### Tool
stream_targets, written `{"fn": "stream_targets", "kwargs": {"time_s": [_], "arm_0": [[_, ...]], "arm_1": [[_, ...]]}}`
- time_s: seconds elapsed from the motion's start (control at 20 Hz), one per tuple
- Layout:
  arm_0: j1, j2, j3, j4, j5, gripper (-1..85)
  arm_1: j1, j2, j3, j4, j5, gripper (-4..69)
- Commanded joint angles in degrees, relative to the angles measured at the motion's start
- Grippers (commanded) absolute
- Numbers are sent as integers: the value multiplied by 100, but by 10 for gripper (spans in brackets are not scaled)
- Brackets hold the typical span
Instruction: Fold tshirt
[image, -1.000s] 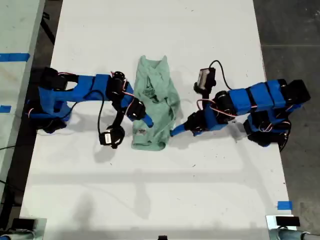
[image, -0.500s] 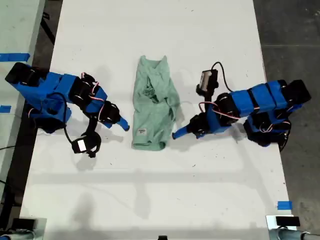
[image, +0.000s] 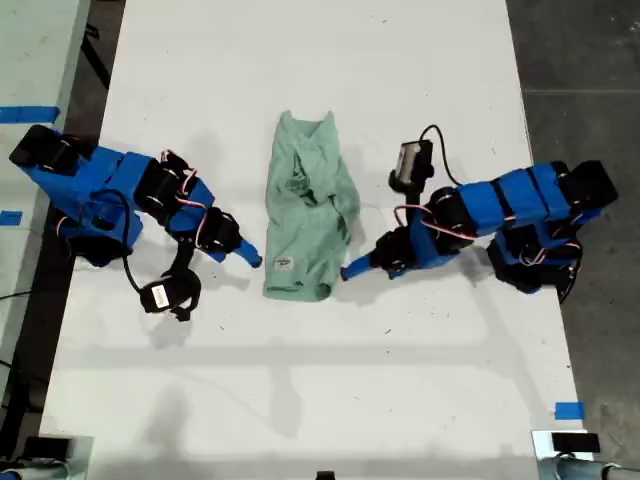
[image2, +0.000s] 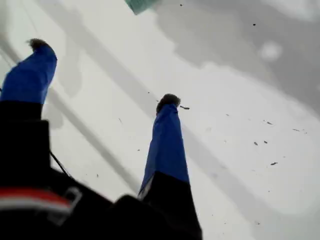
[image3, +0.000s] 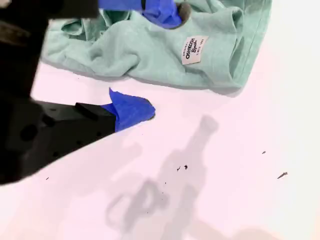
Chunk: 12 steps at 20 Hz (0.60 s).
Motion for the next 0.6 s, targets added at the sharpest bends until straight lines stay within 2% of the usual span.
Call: {"fn": "stream_targets", "kwargs": {"time_s": [0.0, 0.15, 0.35, 0.45, 0.55], "arm_0": [[-360, -264, -88, -404, 457, 227], [-765, -1072, -237, -993, 967, 235], [-1063, -1775, -396, -1327, 1151, 234], [-1160, -2030, -396, -1415, 1213, 180], [-1213, -2241, -422, -1564, 1239, 165]], "arm_1": [[325, -387, -677, -308, -413, 362], [615, -1415, -1529, -387, -932, 364], [835, -2250, -2092, -598, -1292, 366], [923, -2479, -2127, -800, -1406, 364], [967, -2733, -2171, -967, -1485, 354]]}}
